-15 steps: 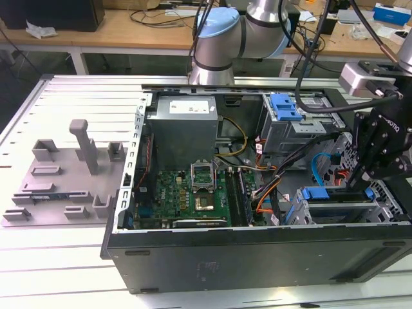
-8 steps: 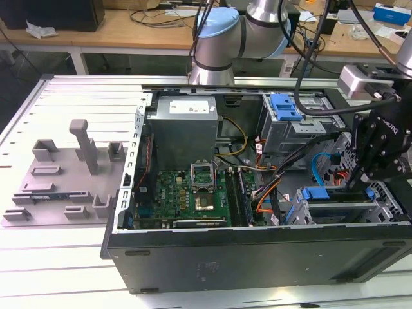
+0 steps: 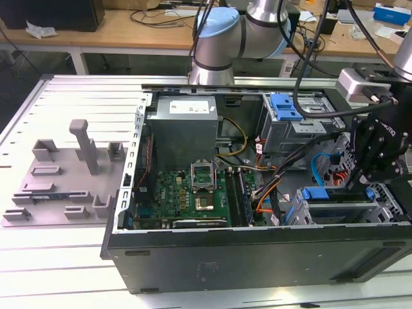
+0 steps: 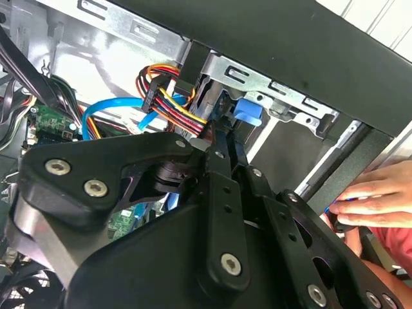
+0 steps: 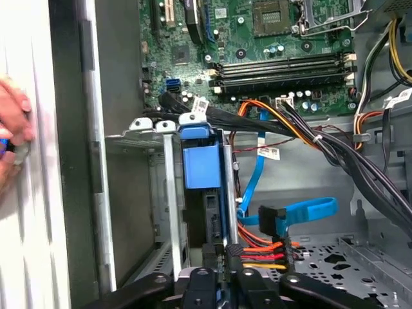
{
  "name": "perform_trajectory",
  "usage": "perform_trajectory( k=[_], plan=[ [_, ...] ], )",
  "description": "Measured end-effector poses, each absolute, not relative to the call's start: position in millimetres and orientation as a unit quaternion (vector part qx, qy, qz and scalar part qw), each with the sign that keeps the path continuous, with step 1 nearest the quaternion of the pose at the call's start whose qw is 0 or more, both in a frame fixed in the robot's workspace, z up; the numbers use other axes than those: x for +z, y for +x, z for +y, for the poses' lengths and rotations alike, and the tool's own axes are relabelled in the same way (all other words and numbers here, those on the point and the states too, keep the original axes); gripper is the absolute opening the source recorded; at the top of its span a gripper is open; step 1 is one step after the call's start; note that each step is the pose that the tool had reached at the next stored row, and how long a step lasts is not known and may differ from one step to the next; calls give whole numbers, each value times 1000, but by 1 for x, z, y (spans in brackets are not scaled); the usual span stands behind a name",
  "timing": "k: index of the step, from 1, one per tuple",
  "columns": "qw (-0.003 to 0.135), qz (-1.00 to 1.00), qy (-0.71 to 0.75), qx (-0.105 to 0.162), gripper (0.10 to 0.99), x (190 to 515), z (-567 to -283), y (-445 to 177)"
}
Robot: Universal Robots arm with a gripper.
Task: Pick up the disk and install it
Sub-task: 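Insert the first disk wire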
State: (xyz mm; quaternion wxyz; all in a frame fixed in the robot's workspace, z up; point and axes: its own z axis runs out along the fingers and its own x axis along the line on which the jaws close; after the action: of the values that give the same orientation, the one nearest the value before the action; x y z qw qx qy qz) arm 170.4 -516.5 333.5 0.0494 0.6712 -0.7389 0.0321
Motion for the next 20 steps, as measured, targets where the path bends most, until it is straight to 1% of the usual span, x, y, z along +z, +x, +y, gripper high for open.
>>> perform_trajectory(
  k=[1, 2, 5, 8, 20],
  plan=[
    [50, -739, 671, 32, 173, 335, -516, 170],
    [50, -739, 671, 33, 235, 337, -516, 170],
    [50, -739, 671, 33, 235, 344, -516, 170],
    [50, -739, 671, 33, 235, 361, -516, 170],
    [50, -739, 671, 33, 235, 361, -516, 170]
  ],
)
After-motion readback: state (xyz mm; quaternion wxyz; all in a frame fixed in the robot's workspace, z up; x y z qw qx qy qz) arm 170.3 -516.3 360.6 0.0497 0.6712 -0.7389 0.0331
